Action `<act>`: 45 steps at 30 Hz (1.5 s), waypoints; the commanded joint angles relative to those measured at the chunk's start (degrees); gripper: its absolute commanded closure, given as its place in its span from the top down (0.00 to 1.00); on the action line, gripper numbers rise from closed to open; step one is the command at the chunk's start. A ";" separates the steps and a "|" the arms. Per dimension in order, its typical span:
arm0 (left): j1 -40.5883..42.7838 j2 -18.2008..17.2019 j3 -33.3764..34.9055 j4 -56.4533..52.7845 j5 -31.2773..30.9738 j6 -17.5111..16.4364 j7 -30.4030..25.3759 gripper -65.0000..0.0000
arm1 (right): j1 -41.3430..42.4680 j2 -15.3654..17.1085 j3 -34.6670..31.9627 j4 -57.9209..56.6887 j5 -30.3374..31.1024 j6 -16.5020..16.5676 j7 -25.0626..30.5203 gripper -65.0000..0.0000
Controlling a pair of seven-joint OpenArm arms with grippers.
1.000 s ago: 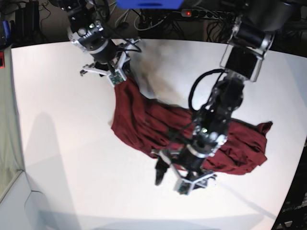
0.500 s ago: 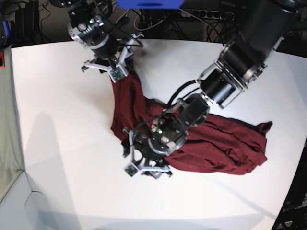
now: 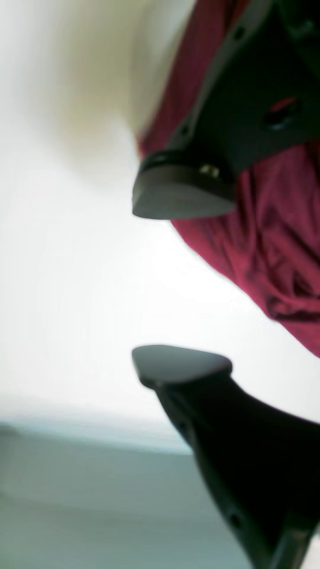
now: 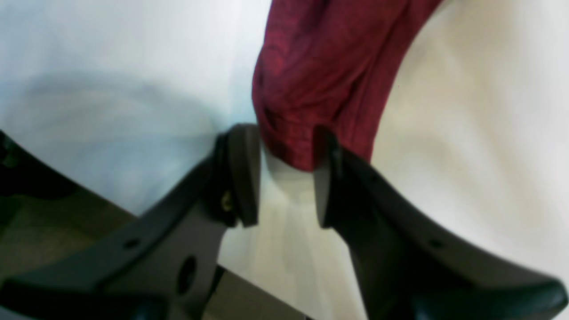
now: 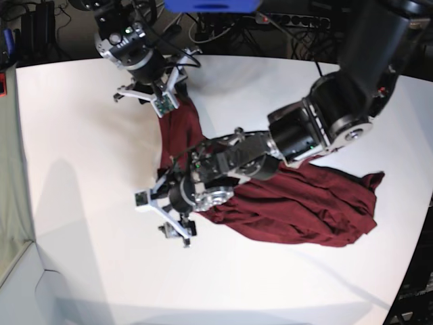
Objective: Layout the t-shirt on the table in an organized manner, then fold the t-shirt properly
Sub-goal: 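Reach the left gripper across the shirt and grasp its middle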
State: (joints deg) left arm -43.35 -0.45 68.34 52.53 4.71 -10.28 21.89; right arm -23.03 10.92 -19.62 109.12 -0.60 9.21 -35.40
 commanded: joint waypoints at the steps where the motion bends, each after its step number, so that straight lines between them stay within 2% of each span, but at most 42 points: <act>1: -1.70 0.76 -1.30 -1.06 1.49 -1.01 0.75 0.66 | 0.21 0.12 0.06 1.08 0.21 0.15 1.16 0.32; 4: -1.35 1.90 -5.52 -4.75 5.18 -4.18 -0.13 0.66 | 0.21 0.12 0.06 0.99 0.21 0.15 1.16 0.32; 9: -0.30 3.48 -13.26 -8.01 10.28 -5.32 -2.07 0.66 | 0.21 0.12 0.06 0.99 0.21 0.15 1.16 0.32; 13: -0.21 5.42 -17.57 -11.52 11.95 -10.86 -2.24 0.66 | 0.39 0.12 0.06 0.90 0.21 0.15 1.16 0.32; 15: -0.21 6.29 -18.80 -13.19 12.04 -11.65 -2.24 0.66 | 0.39 0.12 0.06 0.90 0.21 0.15 1.16 0.32; 22: -0.03 7.00 -21.79 -16.09 11.69 -11.74 -2.33 0.66 | 0.48 0.12 0.06 0.90 0.21 0.15 1.16 0.32; 29: 2.52 7.00 -29.00 -16.09 11.69 -11.74 -2.33 0.65 | 0.83 0.12 0.06 0.81 0.21 0.15 1.16 0.32; 32: 2.96 7.00 -30.05 -16.36 11.69 -11.74 -3.91 0.65 | 0.92 0.12 0.06 0.81 0.21 0.15 1.16 0.32; 34: 3.66 7.00 -30.23 -17.85 11.69 -11.74 -4.26 0.59 | 0.92 0.12 0.06 0.81 0.21 0.15 1.16 0.32; 35: 3.66 7.26 -30.23 -18.64 11.69 -11.74 -4.26 0.51 | 0.92 0.12 0.06 0.81 0.21 0.15 1.16 0.32; 40: 3.66 8.67 -30.31 -21.46 11.69 -11.65 -4.35 0.05 | 1.00 0.12 0.06 0.81 0.21 0.15 1.16 0.32; 41: 3.66 8.67 -30.31 -21.46 11.69 -11.56 -4.35 0.00 | 1.00 0.12 0.06 0.81 0.21 0.15 1.16 0.32; 45: 3.66 8.67 -30.49 -20.31 11.60 -11.56 -4.35 0.00 | 0.92 0.12 0.06 0.81 0.21 0.15 1.16 0.32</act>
State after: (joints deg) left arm -38.28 8.01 38.13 31.53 15.90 -21.87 16.91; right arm -22.24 10.94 -19.66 109.08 -0.62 9.21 -35.38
